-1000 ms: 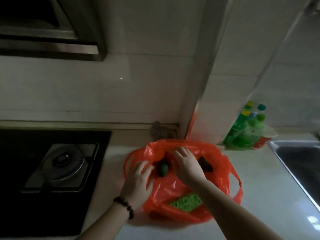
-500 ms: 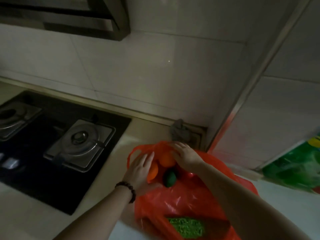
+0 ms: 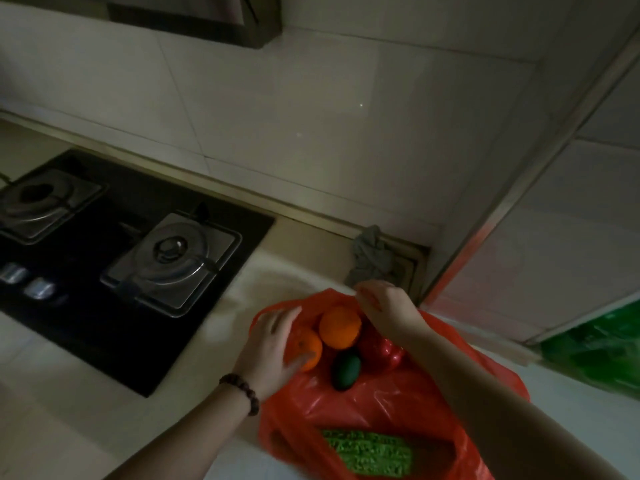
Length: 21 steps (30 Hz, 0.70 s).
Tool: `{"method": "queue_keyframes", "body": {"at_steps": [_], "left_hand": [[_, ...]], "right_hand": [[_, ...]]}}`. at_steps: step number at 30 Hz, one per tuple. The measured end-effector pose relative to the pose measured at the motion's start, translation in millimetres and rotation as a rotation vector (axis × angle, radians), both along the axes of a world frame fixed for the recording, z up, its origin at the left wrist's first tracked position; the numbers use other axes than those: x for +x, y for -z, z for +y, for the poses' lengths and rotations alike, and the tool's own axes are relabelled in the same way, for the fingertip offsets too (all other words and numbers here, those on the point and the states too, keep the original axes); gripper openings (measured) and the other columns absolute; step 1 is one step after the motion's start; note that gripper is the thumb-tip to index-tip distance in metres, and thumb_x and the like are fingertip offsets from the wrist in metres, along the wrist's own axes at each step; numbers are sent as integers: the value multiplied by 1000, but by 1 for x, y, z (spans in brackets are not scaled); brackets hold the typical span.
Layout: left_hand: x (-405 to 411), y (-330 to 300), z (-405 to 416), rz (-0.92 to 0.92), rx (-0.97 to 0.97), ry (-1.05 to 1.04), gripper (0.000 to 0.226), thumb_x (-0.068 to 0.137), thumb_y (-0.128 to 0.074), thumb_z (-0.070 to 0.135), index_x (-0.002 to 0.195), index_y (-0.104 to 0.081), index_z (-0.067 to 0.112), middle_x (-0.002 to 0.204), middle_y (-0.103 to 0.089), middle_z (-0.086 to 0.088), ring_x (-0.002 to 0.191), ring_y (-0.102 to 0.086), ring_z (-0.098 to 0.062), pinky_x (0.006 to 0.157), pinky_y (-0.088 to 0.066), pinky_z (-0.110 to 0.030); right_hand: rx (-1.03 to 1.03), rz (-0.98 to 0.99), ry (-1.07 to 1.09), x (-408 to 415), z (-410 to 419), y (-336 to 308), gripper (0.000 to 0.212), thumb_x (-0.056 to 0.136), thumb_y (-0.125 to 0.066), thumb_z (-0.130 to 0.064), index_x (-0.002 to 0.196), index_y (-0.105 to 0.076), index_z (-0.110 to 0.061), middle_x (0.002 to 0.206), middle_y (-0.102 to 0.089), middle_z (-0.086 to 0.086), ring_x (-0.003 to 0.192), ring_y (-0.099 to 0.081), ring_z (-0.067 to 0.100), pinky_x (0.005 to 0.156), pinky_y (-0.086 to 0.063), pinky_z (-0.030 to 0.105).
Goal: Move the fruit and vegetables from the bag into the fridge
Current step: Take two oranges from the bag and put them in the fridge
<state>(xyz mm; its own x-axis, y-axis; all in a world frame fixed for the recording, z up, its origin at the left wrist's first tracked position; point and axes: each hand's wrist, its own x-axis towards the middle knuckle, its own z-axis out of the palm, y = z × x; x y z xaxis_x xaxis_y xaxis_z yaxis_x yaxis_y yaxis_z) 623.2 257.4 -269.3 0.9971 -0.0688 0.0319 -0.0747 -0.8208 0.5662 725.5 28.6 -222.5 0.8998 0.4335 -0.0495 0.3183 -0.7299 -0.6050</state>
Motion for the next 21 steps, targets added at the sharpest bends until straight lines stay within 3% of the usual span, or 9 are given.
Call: {"method": "queue_keyframes", "body": {"at_steps": [1, 3, 7, 11, 14, 21], "left_hand": [[-2, -1, -5, -100, 24, 18, 72, 79, -51, 62, 138, -37, 23, 137, -43, -4, 127, -39, -23, 103, -41, -43], [-5, -2, -17, -133, 85, 81, 63, 83, -48, 59, 133, -43, 20, 134, -46, -4, 124, -43, -24, 101, -42, -45], [-2, 14, -25, 178, 235, 58, 86, 78, -52, 65, 146, -21, 22, 150, -25, -5, 137, -26, -23, 113, -26, -38], [0, 22, -24, 244, 215, 21, 94, 74, -65, 55, 147, -13, 25, 152, -19, -5, 138, -23, -23, 114, -22, -35], [0, 21, -22, 236, 220, 7, 92, 75, -69, 47, 147, -16, 25, 152, -21, -5, 138, -24, -23, 114, -22, -35], [-12, -9, -24, -11, -72, -75, 81, 70, -73, 51, 139, -35, 32, 144, -33, 4, 132, -31, -16, 108, -35, -39]], "right_hand": [[0, -67, -50, -6, 1, -2, 31, 94, -50, -27, 123, -56, -15, 123, -59, 4, 114, -53, 19, 93, -45, 29], [-56, -63, -181, -17, 6, 1, 40, 89, -56, -27, 128, -53, -18, 131, -53, 2, 123, -45, 19, 99, -41, 30], [-233, -26, -293, -25, 18, 15, 60, 86, -60, -36, 140, -38, -22, 147, -31, 2, 132, -30, 25, 107, -35, 37], [-390, -25, -257, -21, 27, 24, 78, 81, -64, -43, 145, -20, -33, 153, -19, 0, 136, -24, 27, 108, -33, 45], [-454, -58, -221, -22, 31, 32, 80, 83, -64, -40, 144, -13, -38, 154, -17, 3, 134, -30, 30, 106, -35, 45], [-203, -20, -77, -31, 25, 18, 81, 80, -66, -33, 145, -17, -35, 149, -27, 1, 128, -39, 28, 99, -44, 37]]}}
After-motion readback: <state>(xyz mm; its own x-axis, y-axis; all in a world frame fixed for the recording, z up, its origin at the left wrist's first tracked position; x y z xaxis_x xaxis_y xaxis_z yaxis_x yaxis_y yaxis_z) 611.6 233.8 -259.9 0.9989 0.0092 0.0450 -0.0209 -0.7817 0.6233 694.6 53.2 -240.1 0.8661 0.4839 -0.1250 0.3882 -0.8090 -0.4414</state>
